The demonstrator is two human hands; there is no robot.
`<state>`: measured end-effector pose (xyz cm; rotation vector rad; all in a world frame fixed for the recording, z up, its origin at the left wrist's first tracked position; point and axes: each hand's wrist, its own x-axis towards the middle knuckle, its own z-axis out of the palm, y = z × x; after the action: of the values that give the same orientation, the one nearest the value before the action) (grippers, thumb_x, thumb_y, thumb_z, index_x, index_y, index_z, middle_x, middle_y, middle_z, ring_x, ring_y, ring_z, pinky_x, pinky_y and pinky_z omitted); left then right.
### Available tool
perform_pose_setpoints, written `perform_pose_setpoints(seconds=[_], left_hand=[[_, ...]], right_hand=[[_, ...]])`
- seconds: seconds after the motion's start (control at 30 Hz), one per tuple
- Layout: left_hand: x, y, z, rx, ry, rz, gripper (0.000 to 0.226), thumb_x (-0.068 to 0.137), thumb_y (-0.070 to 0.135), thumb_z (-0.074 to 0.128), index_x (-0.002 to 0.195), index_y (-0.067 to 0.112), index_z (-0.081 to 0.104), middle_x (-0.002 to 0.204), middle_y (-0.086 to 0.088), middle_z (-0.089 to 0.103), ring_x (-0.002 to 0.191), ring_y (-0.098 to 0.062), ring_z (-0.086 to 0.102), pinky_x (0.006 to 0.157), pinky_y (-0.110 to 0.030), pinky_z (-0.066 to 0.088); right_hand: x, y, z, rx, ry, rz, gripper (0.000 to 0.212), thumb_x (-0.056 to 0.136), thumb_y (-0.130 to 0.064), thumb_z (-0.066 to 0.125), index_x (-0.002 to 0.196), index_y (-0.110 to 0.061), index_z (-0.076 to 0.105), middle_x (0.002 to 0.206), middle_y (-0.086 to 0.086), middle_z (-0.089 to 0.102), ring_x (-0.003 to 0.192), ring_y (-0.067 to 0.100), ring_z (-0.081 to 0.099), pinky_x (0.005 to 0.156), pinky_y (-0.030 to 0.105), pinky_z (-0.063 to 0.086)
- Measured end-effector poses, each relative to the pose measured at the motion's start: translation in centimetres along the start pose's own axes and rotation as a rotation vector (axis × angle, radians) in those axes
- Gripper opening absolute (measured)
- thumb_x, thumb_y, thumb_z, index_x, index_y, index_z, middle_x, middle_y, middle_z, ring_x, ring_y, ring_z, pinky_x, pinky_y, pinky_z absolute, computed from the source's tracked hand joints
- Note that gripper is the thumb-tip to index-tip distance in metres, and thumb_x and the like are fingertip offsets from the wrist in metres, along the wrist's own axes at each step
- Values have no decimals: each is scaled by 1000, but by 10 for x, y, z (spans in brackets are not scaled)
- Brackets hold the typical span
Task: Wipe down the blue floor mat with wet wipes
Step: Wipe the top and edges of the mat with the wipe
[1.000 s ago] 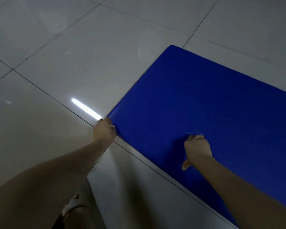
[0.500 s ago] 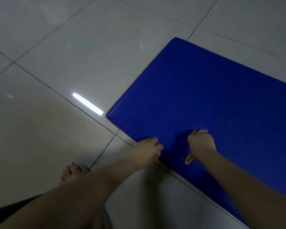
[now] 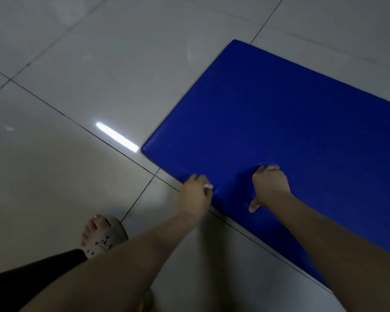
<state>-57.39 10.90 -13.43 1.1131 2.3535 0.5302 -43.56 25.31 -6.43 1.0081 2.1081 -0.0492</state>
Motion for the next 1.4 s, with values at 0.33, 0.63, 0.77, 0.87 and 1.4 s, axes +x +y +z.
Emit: perform_pose_setpoints(seconds=[0.33,0.63,0.77,0.87,1.4], left_hand=[[-7,2,-11,333,-341,510,19,102,19,50,116,13,62,119,-8,53,105,-25,52,92,-42,45],[11,-21,-20,15,114,-184,13,102,22,54,104,12,62,102,-5,59,85,-16,58,71,-26,45],[-31,25,24,-79,-38,-114,16,104,29,51,104,16,62,105,-2,57,84,-12,55,72,-24,42],[-63,50,52,-115,-115,-33,15,105,28,48,104,19,61,110,2,54,84,-10,52,73,-23,43],[-47,88,33,-1172,-63,-916,37,82,20,82,107,14,57,95,1,64,83,-12,62,75,-31,51]], right_hand=[[4,3,9,39,10,11,152,45,-79,84,151,10,20,149,41,31,127,40,53,101,42,52],[7,4,19,61,46,18,154,45,-81,82,153,8,17,150,39,30,129,42,50,101,40,52],[5,8,29,131,58,18,150,53,-79,80,158,-4,6,155,33,22,136,42,40,90,39,55],[-4,13,47,232,112,-6,128,70,-76,73,159,-12,7,160,25,15,144,39,28,94,42,53],[-95,33,131,227,-45,319,127,82,-62,69,156,-7,-18,157,35,12,140,50,33,110,52,40]])
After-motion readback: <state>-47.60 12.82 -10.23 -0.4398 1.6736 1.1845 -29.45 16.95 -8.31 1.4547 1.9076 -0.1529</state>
